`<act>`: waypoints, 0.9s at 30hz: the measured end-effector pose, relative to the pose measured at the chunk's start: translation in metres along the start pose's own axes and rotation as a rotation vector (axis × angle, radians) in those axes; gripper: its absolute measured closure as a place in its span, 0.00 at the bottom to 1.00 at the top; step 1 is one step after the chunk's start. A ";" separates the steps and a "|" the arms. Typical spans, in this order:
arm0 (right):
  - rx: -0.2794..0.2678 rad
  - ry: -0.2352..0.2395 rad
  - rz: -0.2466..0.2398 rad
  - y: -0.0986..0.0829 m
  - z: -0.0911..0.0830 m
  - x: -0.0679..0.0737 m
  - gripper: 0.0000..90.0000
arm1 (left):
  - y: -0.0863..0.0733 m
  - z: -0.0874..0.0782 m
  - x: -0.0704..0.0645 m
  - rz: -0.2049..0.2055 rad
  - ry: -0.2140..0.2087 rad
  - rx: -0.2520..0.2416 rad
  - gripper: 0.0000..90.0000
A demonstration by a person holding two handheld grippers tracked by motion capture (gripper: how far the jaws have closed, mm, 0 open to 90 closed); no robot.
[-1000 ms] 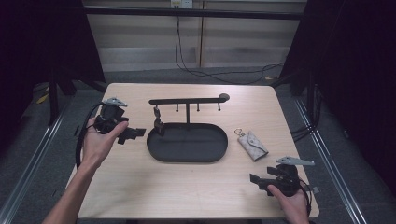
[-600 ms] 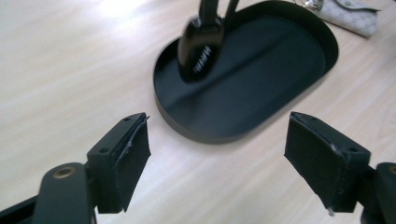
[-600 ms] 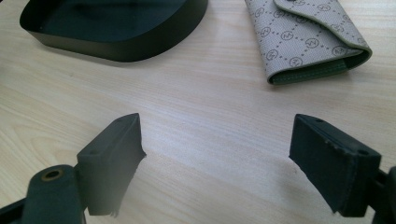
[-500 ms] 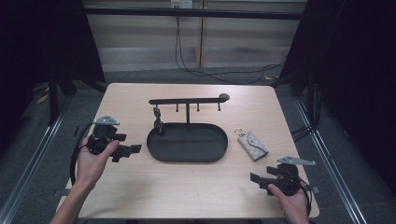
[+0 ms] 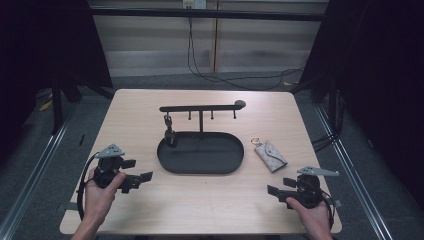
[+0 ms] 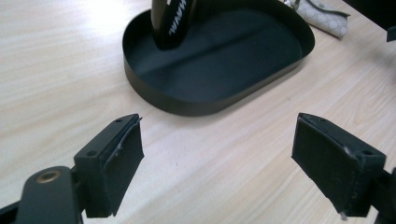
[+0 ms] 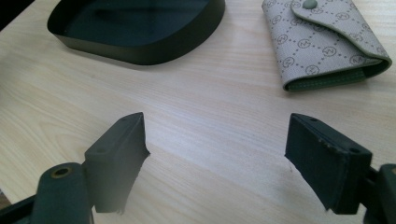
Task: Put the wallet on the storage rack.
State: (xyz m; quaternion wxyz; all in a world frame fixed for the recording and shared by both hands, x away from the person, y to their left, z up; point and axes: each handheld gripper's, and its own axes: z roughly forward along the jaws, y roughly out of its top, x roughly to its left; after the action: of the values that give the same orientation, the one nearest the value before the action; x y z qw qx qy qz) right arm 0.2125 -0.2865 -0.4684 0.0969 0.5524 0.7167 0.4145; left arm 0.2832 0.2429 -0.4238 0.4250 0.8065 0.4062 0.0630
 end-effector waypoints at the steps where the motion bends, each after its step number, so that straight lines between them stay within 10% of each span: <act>1: -0.002 0.001 0.002 0.001 0.000 0.000 0.23 | -0.004 0.000 -0.001 -0.005 -0.014 0.004 0.18; 15: -0.039 -0.010 -0.013 0.022 -0.004 0.002 0.27 | -0.041 0.002 -0.007 0.006 -0.005 0.008 0.20; 27: 0.031 -0.034 -0.004 0.044 -0.001 -0.011 0.24 | -0.051 0.001 -0.006 0.013 -0.016 0.015 0.20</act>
State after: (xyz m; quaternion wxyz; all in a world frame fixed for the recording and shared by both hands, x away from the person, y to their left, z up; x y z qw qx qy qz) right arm 0.2477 -0.2949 -0.4402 0.1012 0.5595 0.7224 0.3936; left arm 0.2484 0.2539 -0.4608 0.4217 0.8128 0.3980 0.0564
